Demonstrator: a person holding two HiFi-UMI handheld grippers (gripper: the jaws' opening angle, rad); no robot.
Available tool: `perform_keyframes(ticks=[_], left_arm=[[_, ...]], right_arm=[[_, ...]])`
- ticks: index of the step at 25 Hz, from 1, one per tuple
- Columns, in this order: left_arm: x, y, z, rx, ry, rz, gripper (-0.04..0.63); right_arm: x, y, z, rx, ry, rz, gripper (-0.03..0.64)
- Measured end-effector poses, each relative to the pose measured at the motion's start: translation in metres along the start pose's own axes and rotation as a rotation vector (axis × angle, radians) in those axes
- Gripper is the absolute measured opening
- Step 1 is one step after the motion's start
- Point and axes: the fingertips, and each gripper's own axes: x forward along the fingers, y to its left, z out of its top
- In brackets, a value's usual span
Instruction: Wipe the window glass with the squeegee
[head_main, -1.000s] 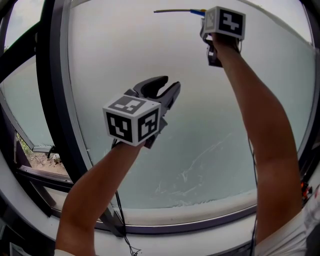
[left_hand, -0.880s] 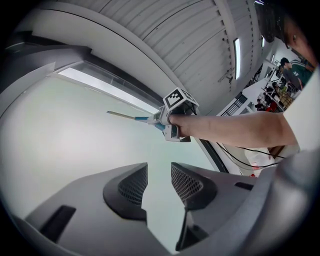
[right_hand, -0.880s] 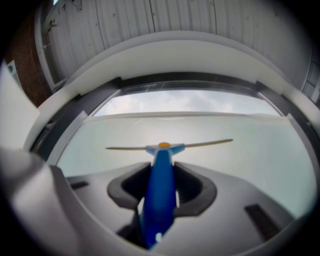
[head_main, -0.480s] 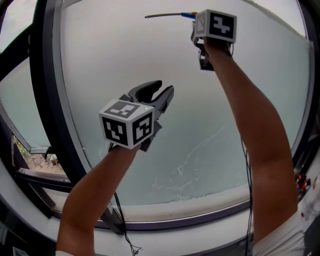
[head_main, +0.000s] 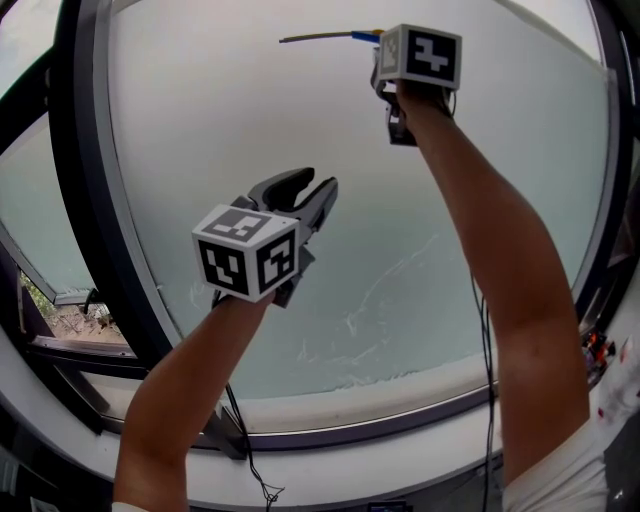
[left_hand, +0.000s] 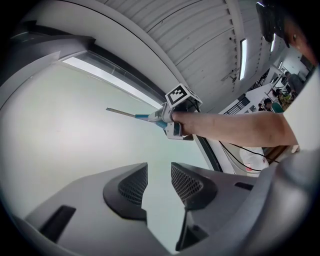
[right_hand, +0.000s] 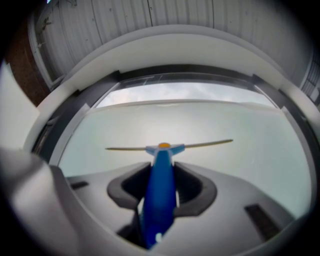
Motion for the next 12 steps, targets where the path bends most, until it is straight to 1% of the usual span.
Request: perform_keyframes(ticks=[3,6,9,12], left_arm=[[-0.004,-0.002,-0.001,-0.018,0.005,-0.001,0.166],[-0.009,-0.004,-0.004,-0.032,0.007,-0.002,0.167],[-0.013,-0.008,-0.005,-0.048,0.009,-0.007,0.166],[-0.015,-0.015,-0.015,-0.059,0.016,-0.011,0.166]], right_arm=[[-0.002,0.001,-0.002,-0.001,0.003,0.005,0.152],[-0.005,-0.006,-0.006,-0.008,0.001,-0.025,0.152],[-0.008,-0.003,-0.011,-0.002,0.012,-0.013,0.152],[-0.012,-0.005,-0.024,0.006,0.024,-0.009,0.152]])
